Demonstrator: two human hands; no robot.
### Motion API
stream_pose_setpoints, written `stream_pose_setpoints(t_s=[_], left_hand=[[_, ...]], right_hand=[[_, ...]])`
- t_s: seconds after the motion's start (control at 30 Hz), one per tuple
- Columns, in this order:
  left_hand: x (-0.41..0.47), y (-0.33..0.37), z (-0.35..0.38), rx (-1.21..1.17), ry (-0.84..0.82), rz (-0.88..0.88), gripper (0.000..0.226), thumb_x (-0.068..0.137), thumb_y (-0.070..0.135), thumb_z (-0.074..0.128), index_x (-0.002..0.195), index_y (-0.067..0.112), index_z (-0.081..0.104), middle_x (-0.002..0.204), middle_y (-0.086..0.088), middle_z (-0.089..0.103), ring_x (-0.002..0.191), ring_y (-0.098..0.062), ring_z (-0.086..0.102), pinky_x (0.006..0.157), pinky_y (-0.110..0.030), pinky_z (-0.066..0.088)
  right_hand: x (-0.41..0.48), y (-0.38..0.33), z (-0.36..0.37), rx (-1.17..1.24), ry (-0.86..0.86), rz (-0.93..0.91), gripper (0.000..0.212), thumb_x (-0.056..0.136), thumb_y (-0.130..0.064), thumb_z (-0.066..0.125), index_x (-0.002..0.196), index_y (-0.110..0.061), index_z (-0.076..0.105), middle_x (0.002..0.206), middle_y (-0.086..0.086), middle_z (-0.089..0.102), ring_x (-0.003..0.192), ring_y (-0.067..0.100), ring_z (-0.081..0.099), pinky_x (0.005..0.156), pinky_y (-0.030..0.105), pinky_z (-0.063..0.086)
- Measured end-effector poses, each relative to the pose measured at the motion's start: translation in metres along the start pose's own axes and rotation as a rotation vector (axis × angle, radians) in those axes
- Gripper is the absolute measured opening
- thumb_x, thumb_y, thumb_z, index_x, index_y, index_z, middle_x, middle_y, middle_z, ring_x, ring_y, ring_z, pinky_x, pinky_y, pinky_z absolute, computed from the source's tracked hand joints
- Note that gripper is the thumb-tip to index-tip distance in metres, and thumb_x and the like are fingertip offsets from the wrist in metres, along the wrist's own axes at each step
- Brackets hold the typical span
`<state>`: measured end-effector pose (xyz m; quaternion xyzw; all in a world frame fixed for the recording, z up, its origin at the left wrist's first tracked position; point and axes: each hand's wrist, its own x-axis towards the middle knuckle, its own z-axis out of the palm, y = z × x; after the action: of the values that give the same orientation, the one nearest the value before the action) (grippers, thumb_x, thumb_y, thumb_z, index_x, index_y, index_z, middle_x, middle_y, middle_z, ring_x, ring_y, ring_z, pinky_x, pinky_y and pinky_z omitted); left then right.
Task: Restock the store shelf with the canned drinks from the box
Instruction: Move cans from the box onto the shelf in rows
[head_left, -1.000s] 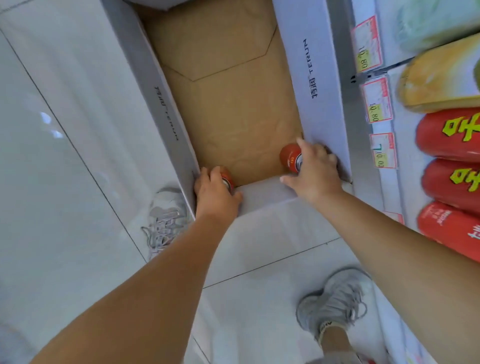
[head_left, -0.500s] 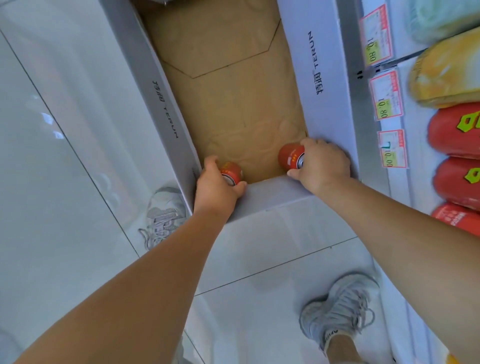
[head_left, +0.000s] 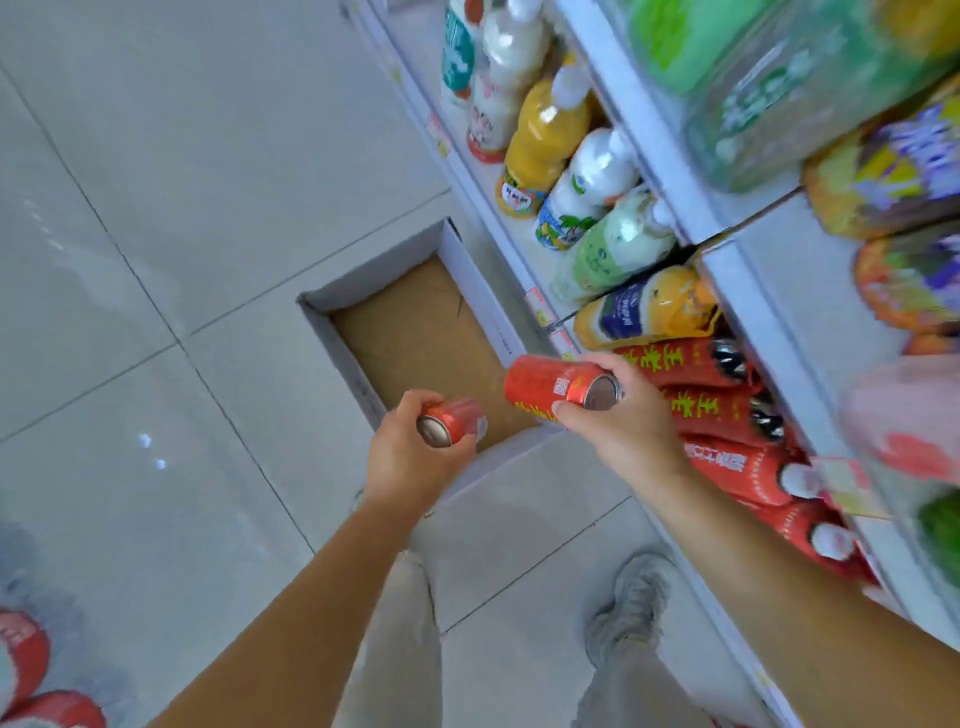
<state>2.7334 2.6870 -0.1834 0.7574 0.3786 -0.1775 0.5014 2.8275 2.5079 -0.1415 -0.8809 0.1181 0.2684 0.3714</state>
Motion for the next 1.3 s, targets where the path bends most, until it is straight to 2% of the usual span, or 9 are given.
stream_pose_setpoints(t_s=[0.17, 0.27, 0.37, 0.43, 0.53, 0.87, 1.03, 1.13, 1.3], left_hand=[[-0.098, 0.142, -0.089, 0.052, -0.054, 0.243, 0.053, 0.066, 0.04, 0.082, 0.108, 0.039, 0.05, 0.091, 0.019, 0.062, 0.081, 0.001, 0.06, 0.072, -0.017, 0.046], [-0.156, 0.217, -0.126, 0.09, -0.064, 0.374, 0.06, 0.061, 0.046, 0.081, 0.106, 0.035, 0.043, 0.086, 0.021, 0.058, 0.079, -0.004, 0.059, 0.07, -0.024, 0.049], [-0.207, 0.28, -0.144, 0.125, -0.103, 0.574, 0.061, 0.059, 0.047, 0.082, 0.106, 0.032, 0.046, 0.086, 0.016, 0.063, 0.081, -0.007, 0.064, 0.068, -0.03, 0.053], [-0.24, 0.32, -0.148, 0.155, -0.147, 0.711, 0.059, 0.061, 0.045, 0.083, 0.107, 0.032, 0.049, 0.089, 0.016, 0.064, 0.083, -0.004, 0.064, 0.07, -0.023, 0.052], [-0.295, 0.372, -0.141, 0.154, -0.194, 0.907, 0.057, 0.054, 0.052, 0.081, 0.102, 0.038, 0.053, 0.091, 0.018, 0.066, 0.085, 0.002, 0.063, 0.074, -0.022, 0.052], [-0.487, 0.463, -0.036, -0.017, -0.265, 1.314, 0.056, 0.061, 0.033, 0.086, 0.104, 0.039, 0.05, 0.09, 0.033, 0.061, 0.078, 0.007, 0.061, 0.063, -0.006, 0.043], [-0.53, 0.475, 0.019, -0.059, -0.261, 1.345, 0.047, 0.064, 0.03, 0.083, 0.099, 0.036, 0.052, 0.087, 0.023, 0.065, 0.08, 0.006, 0.062, 0.062, -0.008, 0.044], [-0.544, 0.483, 0.036, -0.061, -0.274, 1.35, 0.044, 0.064, 0.033, 0.082, 0.097, 0.038, 0.052, 0.088, 0.028, 0.064, 0.081, 0.007, 0.062, 0.064, -0.006, 0.043], [-0.55, 0.494, 0.04, -0.01, -0.301, 1.393, 0.046, 0.064, 0.037, 0.082, 0.101, 0.033, 0.054, 0.091, 0.028, 0.063, 0.083, 0.007, 0.061, 0.067, -0.006, 0.043]], right_hand=[[-0.124, -0.107, -0.115, 0.184, 0.17, -0.065, 0.051, 0.066, -0.019, 0.078, 0.11, -0.037, 0.059, 0.101, -0.008, 0.067, 0.083, -0.004, 0.061, 0.066, 0.006, 0.041], [-0.195, -0.153, -0.182, 0.354, 0.302, -0.091, 0.057, 0.059, -0.03, 0.076, 0.11, -0.043, 0.056, 0.098, -0.003, 0.068, 0.078, 0.006, 0.069, 0.064, 0.025, 0.052], [-0.261, -0.175, -0.243, 0.461, 0.438, -0.156, 0.056, 0.074, -0.003, 0.075, 0.115, -0.03, 0.048, 0.085, -0.003, 0.067, 0.06, 0.003, 0.063, 0.059, 0.026, 0.054], [-0.299, -0.18, -0.278, 0.432, 0.557, -0.182, 0.053, 0.072, -0.012, 0.078, 0.106, -0.039, 0.047, 0.085, -0.009, 0.067, 0.074, 0.01, 0.065, 0.071, 0.032, 0.055], [-0.351, -0.174, -0.329, 0.429, 0.709, -0.225, 0.046, 0.069, -0.018, 0.078, 0.101, -0.038, 0.052, 0.094, -0.015, 0.063, 0.076, -0.003, 0.062, 0.066, 0.014, 0.047], [-0.497, -0.091, -0.488, 0.381, 1.069, -0.424, 0.053, 0.069, -0.018, 0.078, 0.107, -0.042, 0.05, 0.094, -0.027, 0.061, 0.079, -0.008, 0.061, 0.063, 0.014, 0.047], [-0.505, -0.042, -0.557, 0.293, 1.161, -0.394, 0.056, 0.067, -0.022, 0.08, 0.109, -0.034, 0.044, 0.095, -0.022, 0.055, 0.076, -0.014, 0.056, 0.059, 0.002, 0.039], [-0.486, -0.023, -0.596, 0.161, 1.142, -0.328, 0.053, 0.063, -0.023, 0.082, 0.104, -0.031, 0.048, 0.095, -0.011, 0.058, 0.083, 0.007, 0.056, 0.068, 0.018, 0.039], [-0.456, -0.017, -0.646, 0.02, 0.941, -0.301, 0.023, 0.069, -0.029, 0.078, 0.087, -0.024, 0.065, 0.083, -0.01, 0.068, 0.081, 0.008, 0.064, 0.063, 0.023, 0.041]])
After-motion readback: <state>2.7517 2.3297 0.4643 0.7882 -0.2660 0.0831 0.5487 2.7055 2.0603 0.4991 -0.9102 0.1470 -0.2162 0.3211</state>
